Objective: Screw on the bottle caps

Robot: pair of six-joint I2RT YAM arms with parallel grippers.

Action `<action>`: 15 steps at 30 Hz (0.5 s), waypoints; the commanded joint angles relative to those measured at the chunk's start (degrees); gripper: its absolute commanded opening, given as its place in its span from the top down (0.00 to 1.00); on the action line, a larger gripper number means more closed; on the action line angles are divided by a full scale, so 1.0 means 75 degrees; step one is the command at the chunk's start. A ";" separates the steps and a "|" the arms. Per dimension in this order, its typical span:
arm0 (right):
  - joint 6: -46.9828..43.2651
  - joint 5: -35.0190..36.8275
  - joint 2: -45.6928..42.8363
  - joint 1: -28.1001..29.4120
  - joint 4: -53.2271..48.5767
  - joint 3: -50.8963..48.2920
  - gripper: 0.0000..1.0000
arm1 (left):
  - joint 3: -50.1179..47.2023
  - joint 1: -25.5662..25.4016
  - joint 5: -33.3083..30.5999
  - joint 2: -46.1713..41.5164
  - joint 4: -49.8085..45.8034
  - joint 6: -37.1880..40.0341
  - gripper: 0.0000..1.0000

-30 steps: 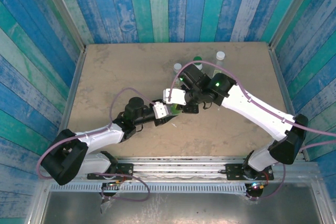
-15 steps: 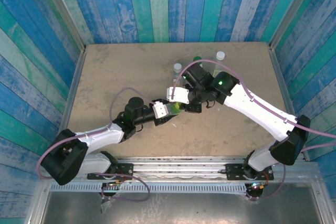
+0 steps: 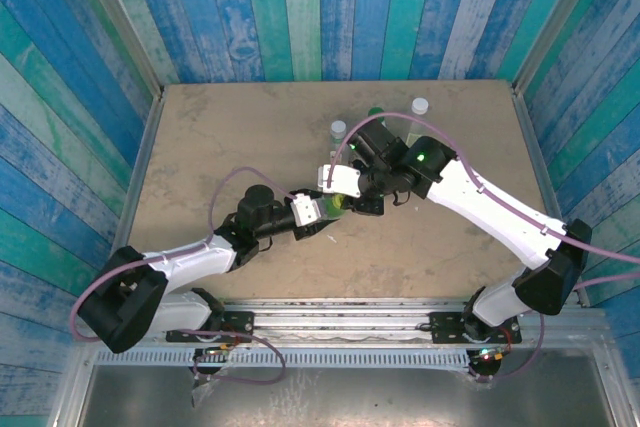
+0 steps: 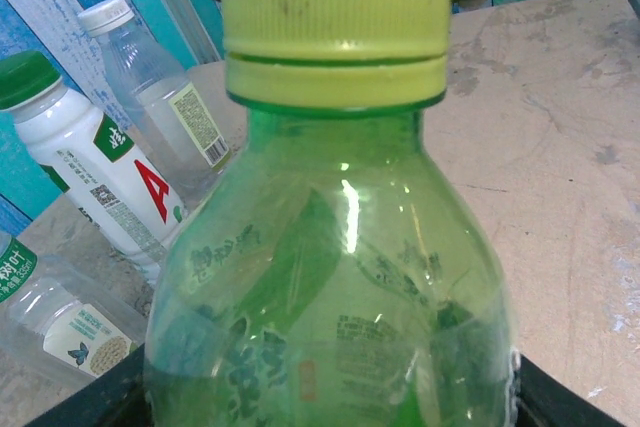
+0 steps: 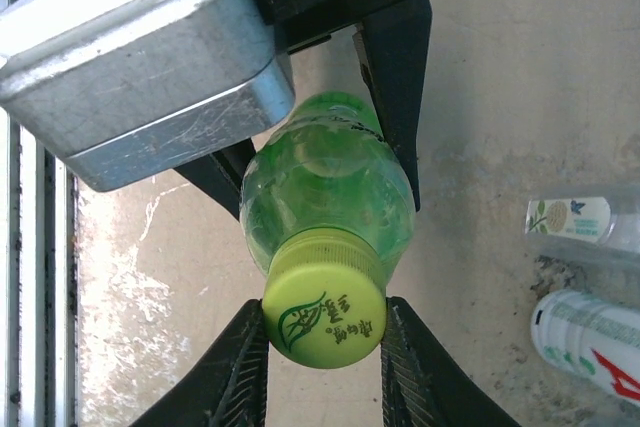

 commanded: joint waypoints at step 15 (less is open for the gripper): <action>0.2357 -0.0010 -0.0921 0.0033 0.0864 -0.0820 0.52 | -0.0018 0.0016 -0.0175 -0.0209 0.0383 -0.0179 0.42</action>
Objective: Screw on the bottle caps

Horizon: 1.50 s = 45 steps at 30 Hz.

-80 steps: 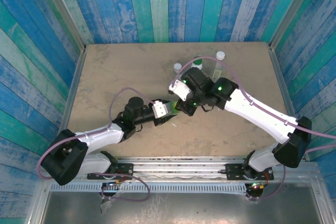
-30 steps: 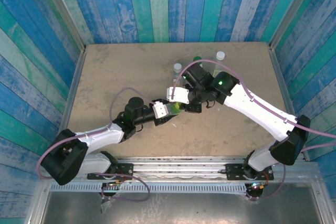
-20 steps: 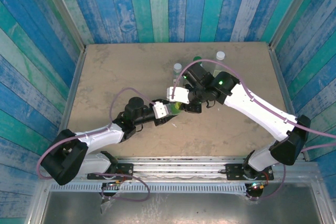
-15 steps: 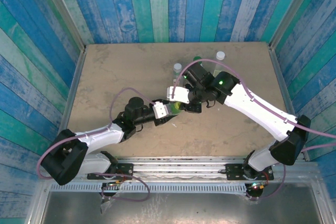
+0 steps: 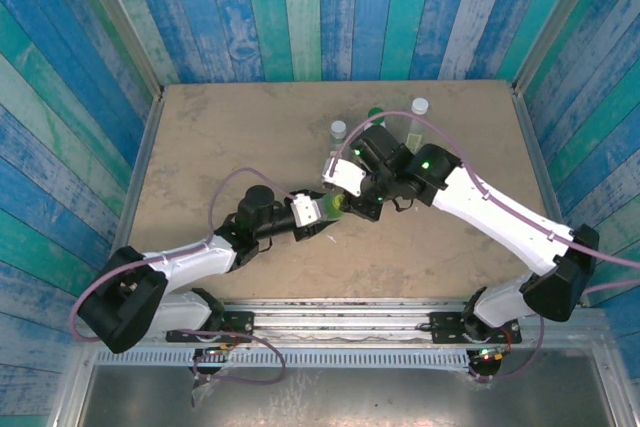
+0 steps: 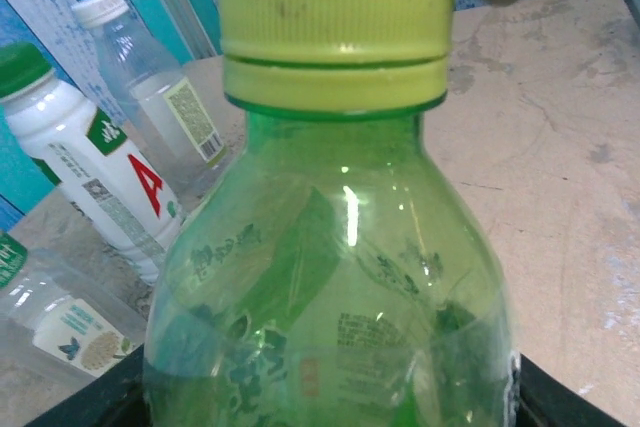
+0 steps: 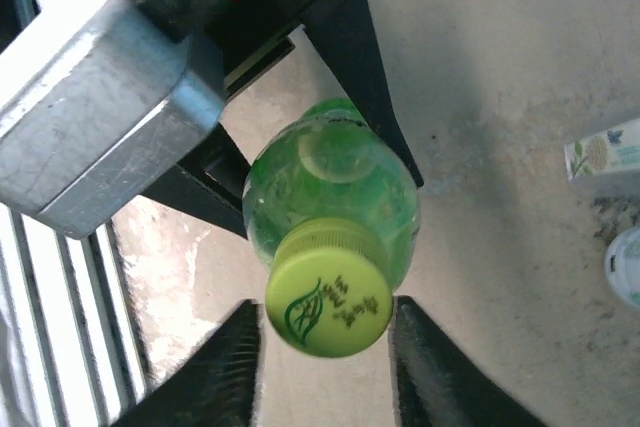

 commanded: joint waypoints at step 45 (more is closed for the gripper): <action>0.3693 0.2400 -0.1531 -0.0558 0.6577 -0.3979 0.89 | -0.1642 0.0092 -0.1211 -0.0391 0.3607 -0.3750 0.06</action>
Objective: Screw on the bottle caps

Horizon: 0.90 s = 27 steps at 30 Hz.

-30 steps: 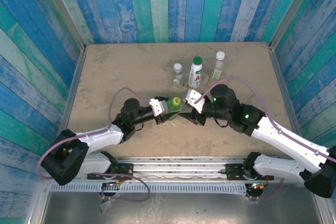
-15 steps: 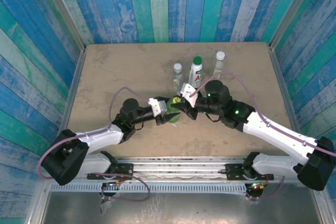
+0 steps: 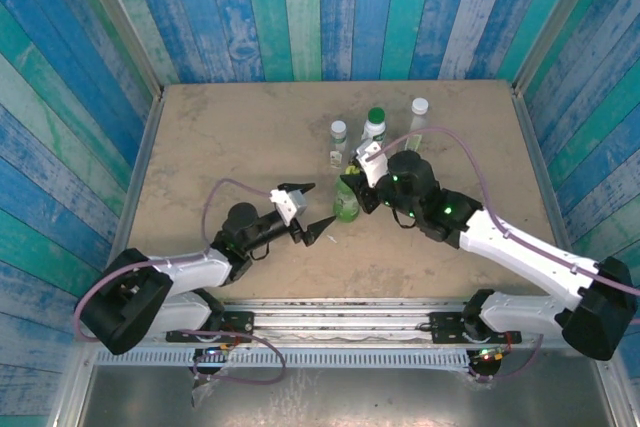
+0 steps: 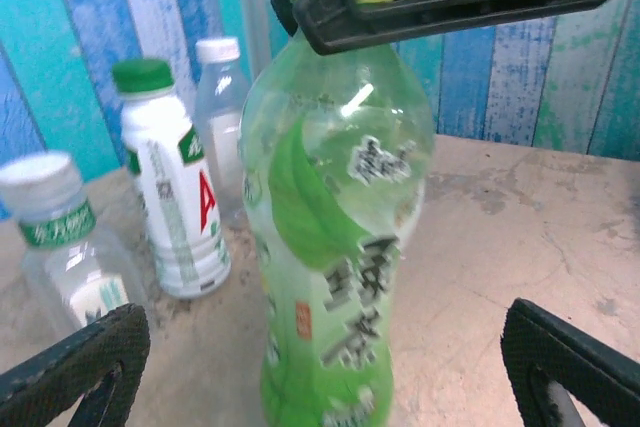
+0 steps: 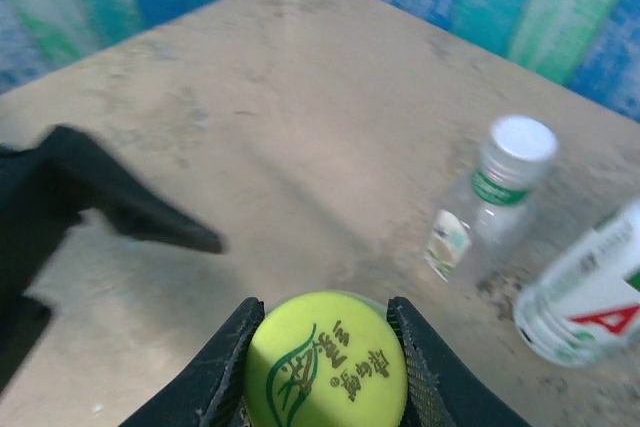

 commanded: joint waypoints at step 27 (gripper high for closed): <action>-0.0002 0.0482 0.0506 -0.0553 -0.0291 0.0572 0.35 | 0.0089 0.0019 -0.0301 -0.0474 -0.0526 -0.0386 0.06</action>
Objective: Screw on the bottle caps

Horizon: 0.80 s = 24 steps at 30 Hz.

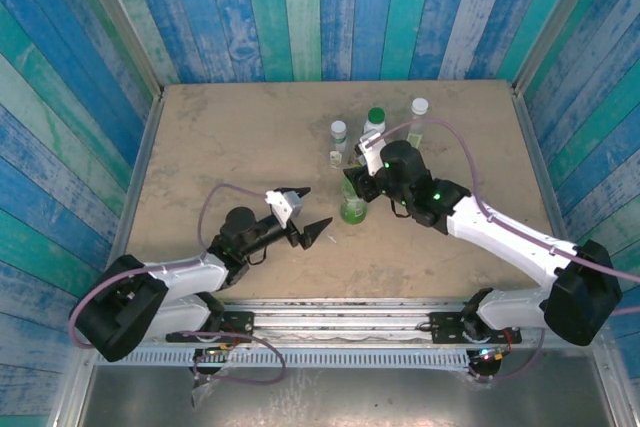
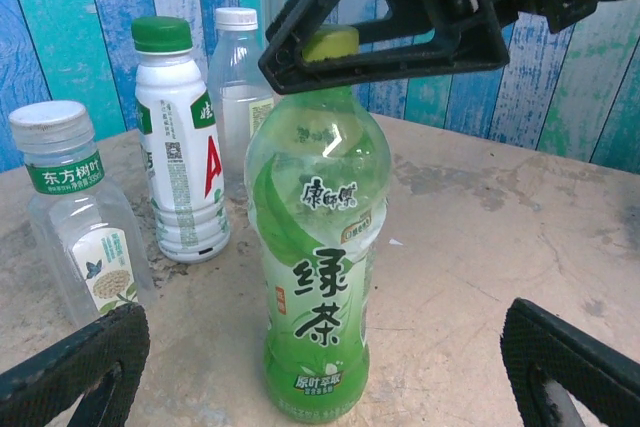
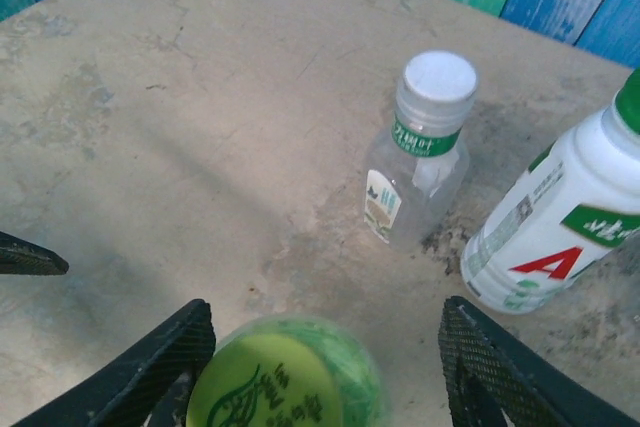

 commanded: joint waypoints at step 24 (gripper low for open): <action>-0.1217 0.1157 -0.1805 -0.4121 0.4878 -0.4744 0.00 | 0.0145 0.3609 -0.3555 -0.0140 -0.0316 0.0910 0.06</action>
